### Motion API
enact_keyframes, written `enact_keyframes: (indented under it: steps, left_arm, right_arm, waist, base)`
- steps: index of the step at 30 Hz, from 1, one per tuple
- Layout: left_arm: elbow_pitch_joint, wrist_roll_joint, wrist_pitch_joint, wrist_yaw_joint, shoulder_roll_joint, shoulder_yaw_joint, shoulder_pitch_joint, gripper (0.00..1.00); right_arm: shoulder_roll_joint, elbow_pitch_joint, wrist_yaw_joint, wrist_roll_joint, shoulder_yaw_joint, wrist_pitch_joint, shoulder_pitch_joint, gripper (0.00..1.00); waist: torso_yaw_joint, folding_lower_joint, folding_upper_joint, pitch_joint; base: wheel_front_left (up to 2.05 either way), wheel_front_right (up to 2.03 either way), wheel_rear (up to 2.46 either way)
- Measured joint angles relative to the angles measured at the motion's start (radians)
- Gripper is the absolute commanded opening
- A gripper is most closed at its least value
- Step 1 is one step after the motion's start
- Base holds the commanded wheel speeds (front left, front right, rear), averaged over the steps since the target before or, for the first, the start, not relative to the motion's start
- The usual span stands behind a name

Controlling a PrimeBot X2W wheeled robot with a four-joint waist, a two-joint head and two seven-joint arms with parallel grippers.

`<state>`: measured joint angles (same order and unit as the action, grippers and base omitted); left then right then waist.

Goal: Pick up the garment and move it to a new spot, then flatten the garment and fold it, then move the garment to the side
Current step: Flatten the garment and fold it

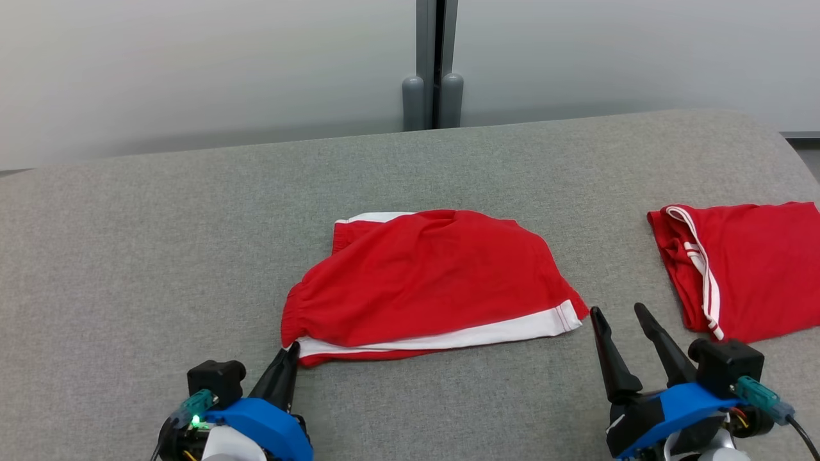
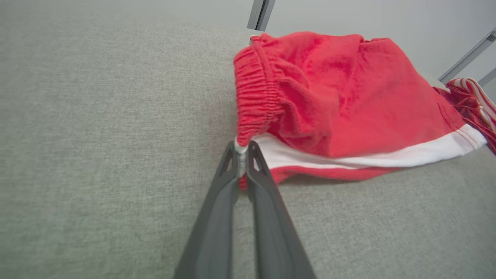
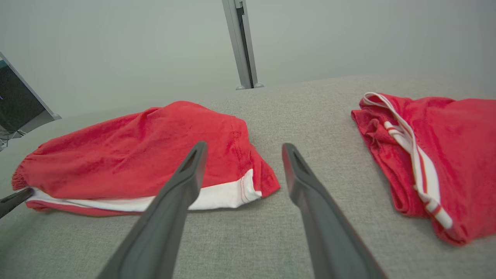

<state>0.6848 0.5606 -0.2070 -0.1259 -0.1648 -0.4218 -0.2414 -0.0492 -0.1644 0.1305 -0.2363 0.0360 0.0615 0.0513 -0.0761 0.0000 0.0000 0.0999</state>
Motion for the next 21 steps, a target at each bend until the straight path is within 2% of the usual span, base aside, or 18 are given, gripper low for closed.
enact_keyframes:
  steps: [8,13,21]
  left_arm:
    - [0.039,0.011,-0.025,0.0,-0.009,-0.002,-0.004,0.0]
    - [0.049,0.012,-0.032,-0.003,-0.008,-0.009,-0.02,0.0]
    - [0.055,0.022,-0.037,-0.003,-0.007,-0.03,-0.047,0.0]
  right_arm:
    - [-0.001,-0.118,0.0,0.038,0.017,-0.125,0.058,1.0]
    - [0.001,-0.227,0.0,0.069,0.073,-0.149,0.149,1.0]
    - [0.0,-0.408,0.0,0.104,0.088,-0.164,0.259,1.0]
  waist:
    - [0.006,0.0,0.0,0.005]
    - [0.011,0.0,0.0,0.018]
    - [0.021,0.0,0.0,0.031]
  base:
    - [0.0,0.0,0.0]
    - [0.0,0.0,0.0]
    - [0.0,0.0,0.0]
